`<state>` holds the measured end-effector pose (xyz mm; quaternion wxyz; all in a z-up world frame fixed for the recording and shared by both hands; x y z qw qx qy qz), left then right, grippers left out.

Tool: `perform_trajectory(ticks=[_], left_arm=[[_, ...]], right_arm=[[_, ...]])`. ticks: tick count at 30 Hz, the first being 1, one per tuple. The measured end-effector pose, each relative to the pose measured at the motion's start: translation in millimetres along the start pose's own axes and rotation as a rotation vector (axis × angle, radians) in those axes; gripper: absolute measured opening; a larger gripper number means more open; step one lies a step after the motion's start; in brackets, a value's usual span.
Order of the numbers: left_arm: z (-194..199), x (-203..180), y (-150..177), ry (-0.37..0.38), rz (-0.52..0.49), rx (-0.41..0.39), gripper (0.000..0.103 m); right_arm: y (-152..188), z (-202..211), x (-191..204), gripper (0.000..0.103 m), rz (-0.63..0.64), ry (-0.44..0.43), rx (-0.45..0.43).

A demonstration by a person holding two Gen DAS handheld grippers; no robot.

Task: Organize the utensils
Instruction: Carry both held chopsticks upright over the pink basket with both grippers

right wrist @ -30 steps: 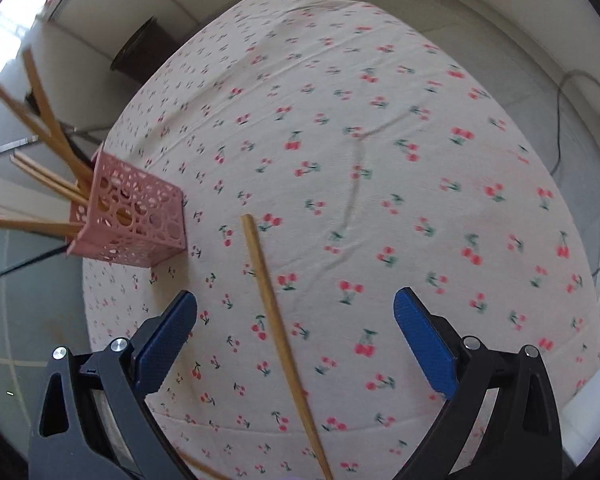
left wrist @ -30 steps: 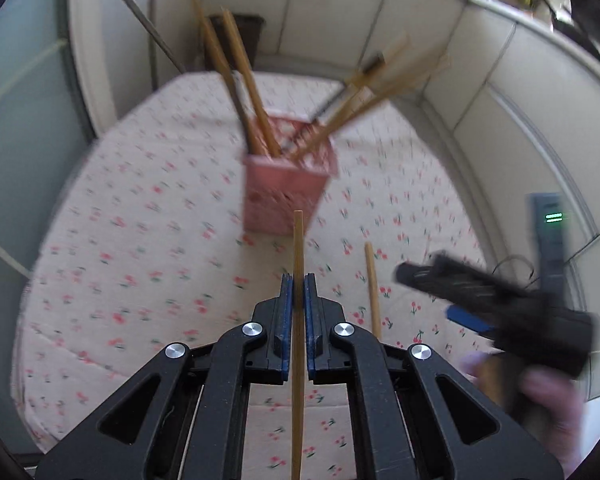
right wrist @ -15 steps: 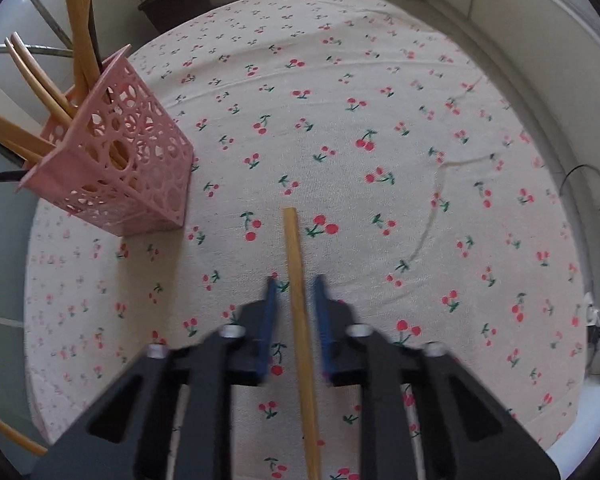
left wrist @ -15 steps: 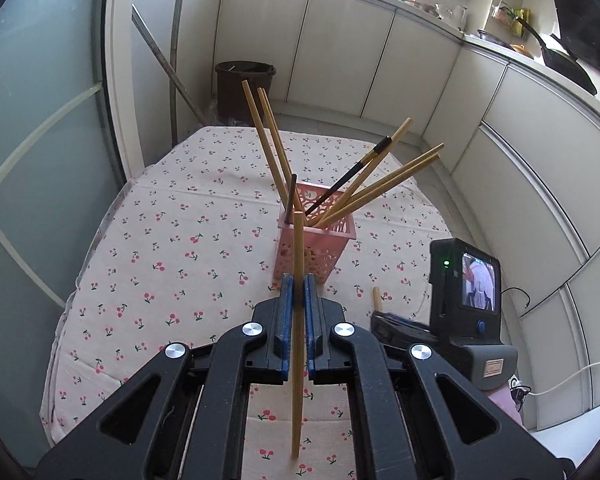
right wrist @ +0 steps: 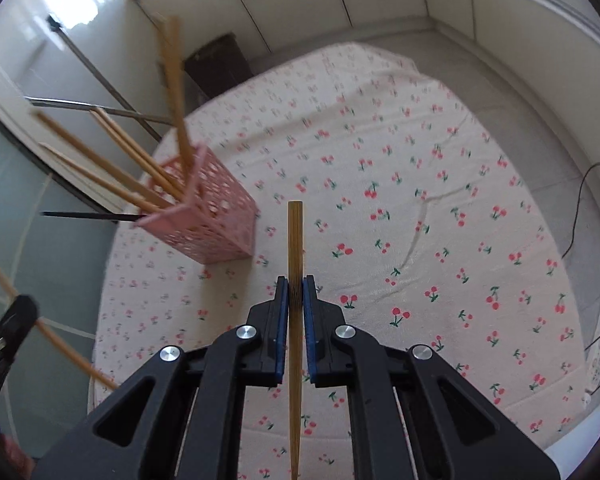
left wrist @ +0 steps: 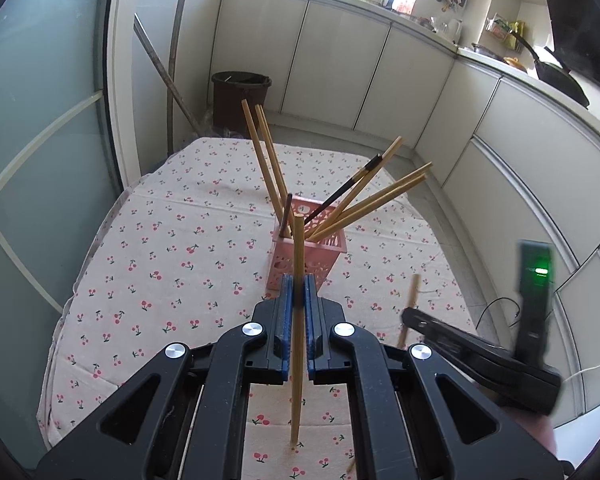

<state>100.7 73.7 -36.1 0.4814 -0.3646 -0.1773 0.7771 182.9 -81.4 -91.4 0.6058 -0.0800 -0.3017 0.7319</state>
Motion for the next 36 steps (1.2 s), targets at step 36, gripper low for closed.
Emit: perform_trajectory(ticks=[36], left_arm=[[92.1,-45.1,-73.6,0.147,-0.06,-0.26,0.005]], right_arm=[[-81.8,230.8,26.2,0.008,0.015,-0.118,-0.565]])
Point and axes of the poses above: each gripper's, at about its wrist camera, not at the fingertips, and z roughly against the way its jaws point, x to its left, y to its underside, the point moved 3 cm from there along -z, roughly the way its jaws point, and after that the axes turned 15 degrees about z, right-handed, at the moved point
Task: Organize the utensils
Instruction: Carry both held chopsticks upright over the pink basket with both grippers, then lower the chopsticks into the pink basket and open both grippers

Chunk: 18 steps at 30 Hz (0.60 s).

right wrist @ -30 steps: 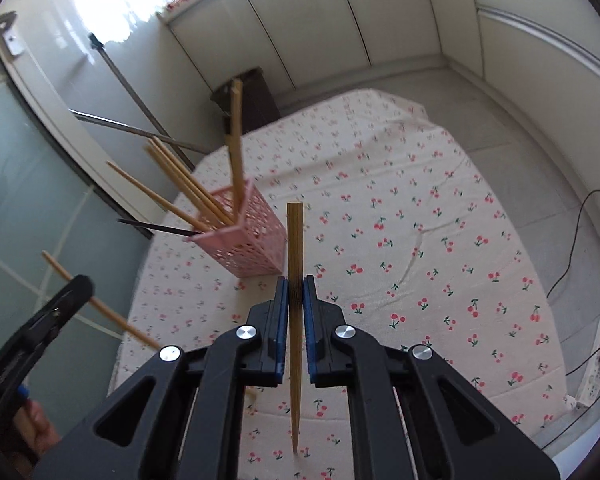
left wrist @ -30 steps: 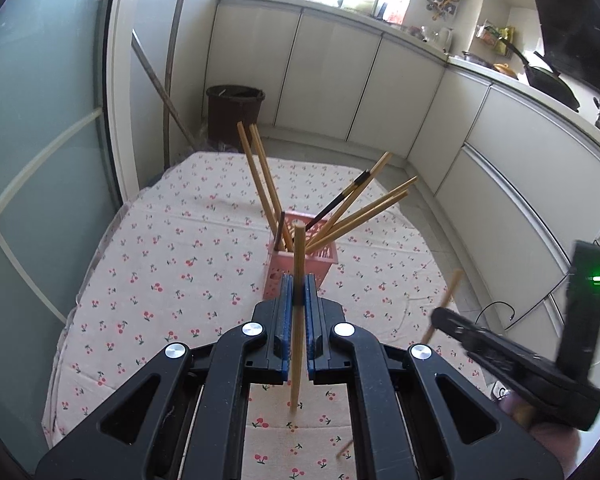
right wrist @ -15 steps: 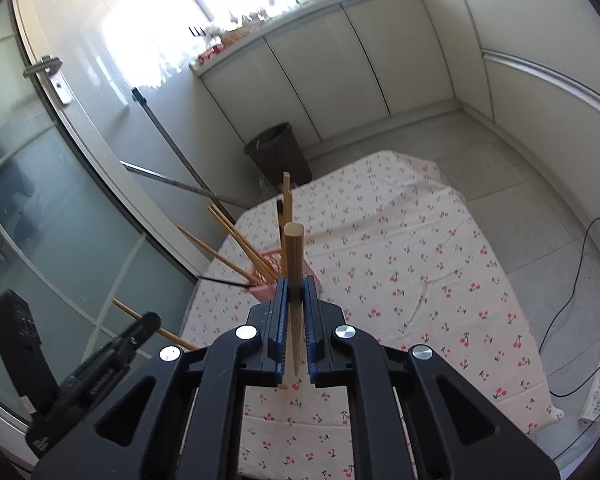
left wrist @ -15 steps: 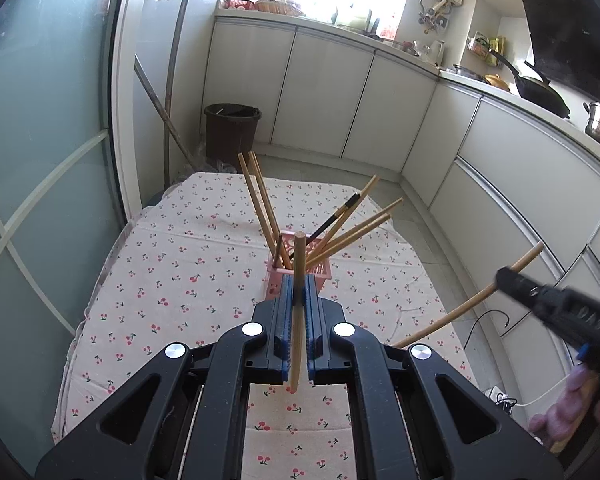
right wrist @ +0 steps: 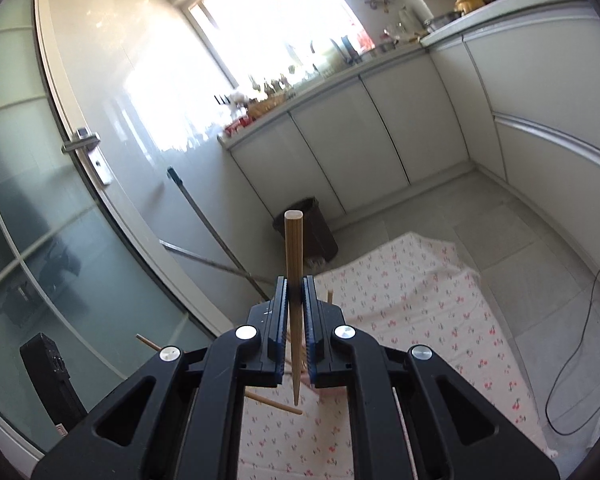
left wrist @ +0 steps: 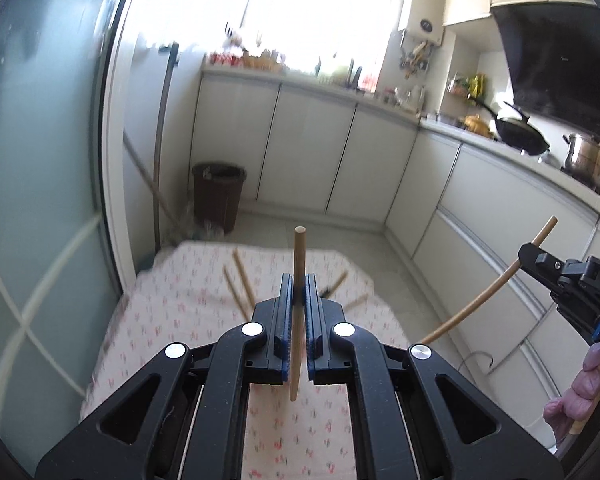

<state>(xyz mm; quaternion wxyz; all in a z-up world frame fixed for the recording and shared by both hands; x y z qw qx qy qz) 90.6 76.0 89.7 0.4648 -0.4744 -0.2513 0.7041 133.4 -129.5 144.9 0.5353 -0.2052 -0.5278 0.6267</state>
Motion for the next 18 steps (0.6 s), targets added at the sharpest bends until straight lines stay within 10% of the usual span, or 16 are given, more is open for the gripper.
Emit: perform_trajectory(ticks=[18], left_arm=[[-95.5,-10.3,-39.8,-0.043,0.005,-0.015,0.007]], right_arm=[[-39.1,-68.0,-28.5,0.008,-0.067,0.058,-0.03]])
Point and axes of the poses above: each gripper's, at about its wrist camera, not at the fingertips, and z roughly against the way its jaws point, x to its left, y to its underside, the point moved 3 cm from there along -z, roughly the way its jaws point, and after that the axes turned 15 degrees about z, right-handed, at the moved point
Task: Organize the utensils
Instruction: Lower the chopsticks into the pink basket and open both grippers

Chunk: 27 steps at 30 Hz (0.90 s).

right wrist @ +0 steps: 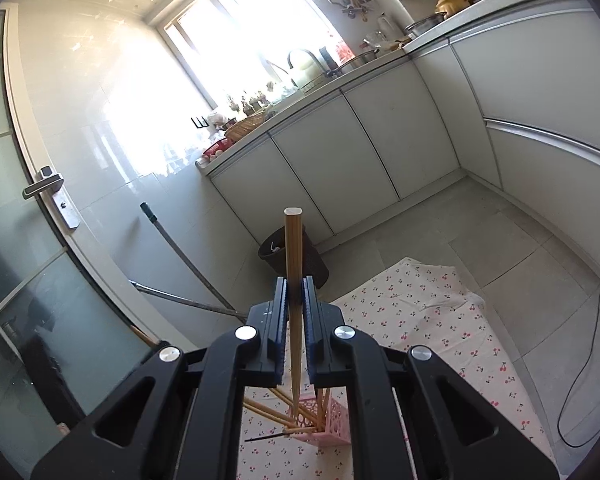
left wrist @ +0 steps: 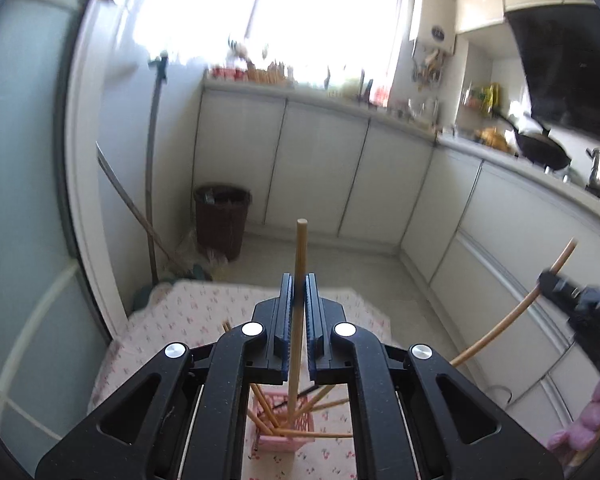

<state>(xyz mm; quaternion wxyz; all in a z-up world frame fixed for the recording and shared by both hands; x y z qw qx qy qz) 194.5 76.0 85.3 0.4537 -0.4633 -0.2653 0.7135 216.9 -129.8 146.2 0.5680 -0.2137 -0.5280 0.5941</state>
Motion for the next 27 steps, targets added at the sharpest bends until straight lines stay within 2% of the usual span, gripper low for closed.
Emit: perform_trajectory(ticks=[1,3,9,18,24,27], left_arm=[[-6.2,4.8,2.1,-0.013,0.015,0.017,0.013],[-8.7,12.6,4.4,-0.017,0.045,0.031,0.017],[11.6,21.4,-1.4,-0.034,0.066,-0.011,0.03],[4.7,33.5,-3.6,-0.042,0.099,0.034,0.031],[7.4,36.6,-4.3,-0.04,0.097,0.027,0.033],[16.2,34.8,-3.9,-0.037,0.085,0.004,0.033]], right_arm=[[0.3,-4.5,0.0,0.008,-0.002,0.003,0.002],[0.9,-10.0,0.5,0.008,-0.007,0.003,0.007],[1.1,-20.8,5.1,0.008,-0.004,0.018,0.0],[20.7,-51.5,25.7,0.008,0.047,0.051,0.043],[54.6,-85.0,42.2,0.015,0.085,0.01,0.11],[58.3,-80.6,54.4,0.015,0.141,0.015,0.112]])
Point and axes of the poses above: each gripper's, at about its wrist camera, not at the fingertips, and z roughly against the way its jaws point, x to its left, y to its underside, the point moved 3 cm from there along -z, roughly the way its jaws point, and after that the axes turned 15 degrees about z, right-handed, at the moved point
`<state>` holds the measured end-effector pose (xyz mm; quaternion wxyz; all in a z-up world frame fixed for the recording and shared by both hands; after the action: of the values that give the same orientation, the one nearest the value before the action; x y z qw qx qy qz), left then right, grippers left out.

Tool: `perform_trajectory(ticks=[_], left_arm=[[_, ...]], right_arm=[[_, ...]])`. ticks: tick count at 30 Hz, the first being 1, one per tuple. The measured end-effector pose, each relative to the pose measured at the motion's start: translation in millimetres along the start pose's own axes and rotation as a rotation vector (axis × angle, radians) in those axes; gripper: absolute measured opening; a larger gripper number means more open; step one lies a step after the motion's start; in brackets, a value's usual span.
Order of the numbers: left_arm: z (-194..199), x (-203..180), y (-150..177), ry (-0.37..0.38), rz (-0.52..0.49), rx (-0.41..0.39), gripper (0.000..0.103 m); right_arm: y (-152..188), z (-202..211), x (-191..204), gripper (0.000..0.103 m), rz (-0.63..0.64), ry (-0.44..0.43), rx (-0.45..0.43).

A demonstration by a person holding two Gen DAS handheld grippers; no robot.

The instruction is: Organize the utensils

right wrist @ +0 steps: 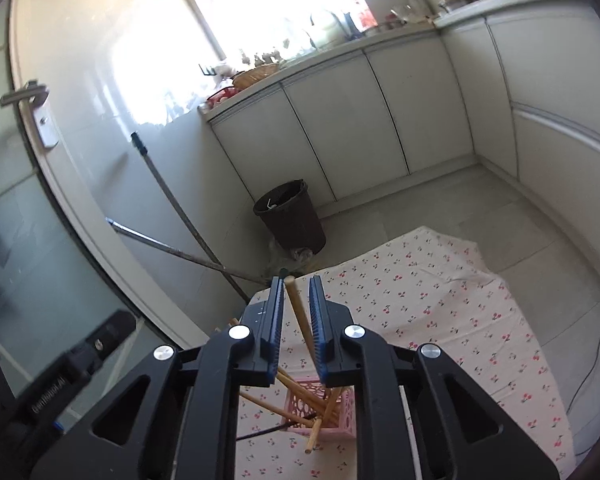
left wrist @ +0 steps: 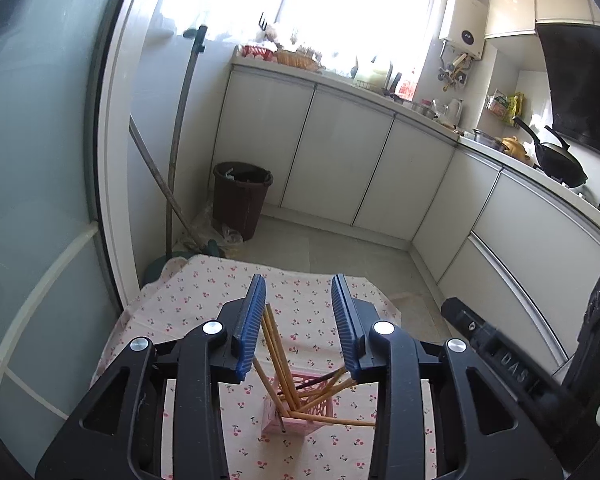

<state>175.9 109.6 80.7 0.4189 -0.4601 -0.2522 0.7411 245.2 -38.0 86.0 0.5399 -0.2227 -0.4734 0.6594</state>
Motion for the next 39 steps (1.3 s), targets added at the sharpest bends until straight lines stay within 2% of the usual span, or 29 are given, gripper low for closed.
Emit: perform_trajectory(ticks=[5,10,12,14,17,19,21,27,32,36,39], left_arm=[[14.2,-4.7,7.1,0.003,-0.026,-0.025,0.037],[23.2,-8.3,24.6,-0.021,-0.074,-0.037,0.046],[28.4,-8.5,34.2,-0.028,-0.093,-0.043,0.049],[33.2,-8.7,45.2,-0.04,-0.112,-0.054,0.056],[36.9,-10.5,58.3,-0.054,-0.14,-0.059,0.063],[40.7,-11.9,69.1,-0.066,-0.163,-0.066,0.068],[45.1,-11.8,77.5,-0.077,-0.18,-0.079,0.071],[52.1,-11.1,99.0,-0.089,-0.214,-0.07,0.079],[54.7,-7.7,110.9,-0.096,-0.214,-0.047,0.089],[55.0,-6.2,118.2,-0.103,-0.215,-0.033,0.094],[55.9,-5.6,123.5,-0.11,-0.218,-0.03,0.095]], right_arm=[[2.3,25.8,11.8,0.015,0.063,0.033,-0.021],[12.4,44.8,11.6,0.015,0.105,0.079,-0.021],[18.1,49.8,11.6,0.02,0.128,0.1,-0.011],[26.8,56.5,10.1,0.035,0.144,0.12,-0.004],[40.1,64.3,7.6,0.038,0.16,0.14,0.022],[50.9,69.6,2.5,0.046,0.154,0.162,0.04],[59.6,73.6,-2.8,0.05,0.14,0.179,0.053],[89.1,86.7,-21.5,0.052,0.109,0.233,0.099],[105.8,97.9,-27.3,0.066,0.109,0.281,0.106],[116.1,104.2,-32.8,0.072,0.1,0.315,0.115],[121.9,111.6,-39.0,0.076,0.096,0.372,0.109]])
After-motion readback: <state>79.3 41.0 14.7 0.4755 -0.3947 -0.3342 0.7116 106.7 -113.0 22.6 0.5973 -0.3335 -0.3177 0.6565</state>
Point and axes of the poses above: each gripper's, at about its wrist camera, not at the fingertips, and z roughly against the way its jaws point, x to its left, y to its underside, the point moved 3 cm from there along -z, roughly the way its jaws point, and after that the axes turned 15 degrees about z, right-handed, at the moved point
